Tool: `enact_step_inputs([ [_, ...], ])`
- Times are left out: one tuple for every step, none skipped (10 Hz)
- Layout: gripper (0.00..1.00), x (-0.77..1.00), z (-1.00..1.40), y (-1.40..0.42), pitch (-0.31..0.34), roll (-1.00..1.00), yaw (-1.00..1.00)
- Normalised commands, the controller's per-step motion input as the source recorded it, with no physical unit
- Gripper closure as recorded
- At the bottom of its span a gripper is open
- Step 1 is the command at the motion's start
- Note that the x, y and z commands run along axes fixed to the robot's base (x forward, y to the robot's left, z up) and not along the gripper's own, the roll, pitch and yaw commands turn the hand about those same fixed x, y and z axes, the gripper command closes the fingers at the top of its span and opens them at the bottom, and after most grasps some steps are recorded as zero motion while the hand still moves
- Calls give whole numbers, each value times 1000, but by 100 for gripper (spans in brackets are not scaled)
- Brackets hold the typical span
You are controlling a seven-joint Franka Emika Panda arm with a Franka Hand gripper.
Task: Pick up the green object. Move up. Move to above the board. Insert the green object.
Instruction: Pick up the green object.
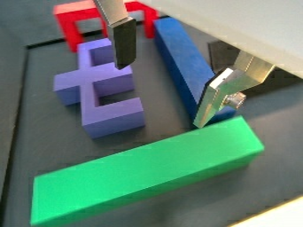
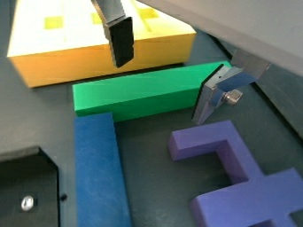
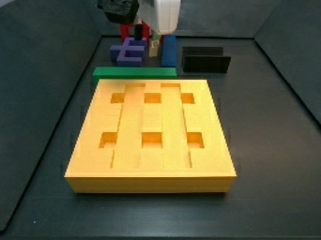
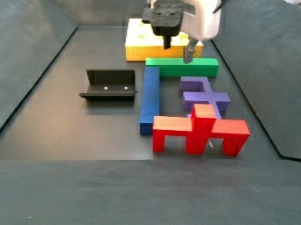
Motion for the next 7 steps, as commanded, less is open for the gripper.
enact_step_inputs([
  [0,0,-120,-120,51,-184,-814],
  [0,0,-300,-323,170,-4,-723],
  [0,-34,-351,-229,141,-7,-749],
  [0,-83,-394,-209,116,-31,-729],
  [0,-223,-257,0,39,74,-909],
  [0,-114,-237,0,66,0,-949],
  [0,0,-149,-54,44,-94,-914],
])
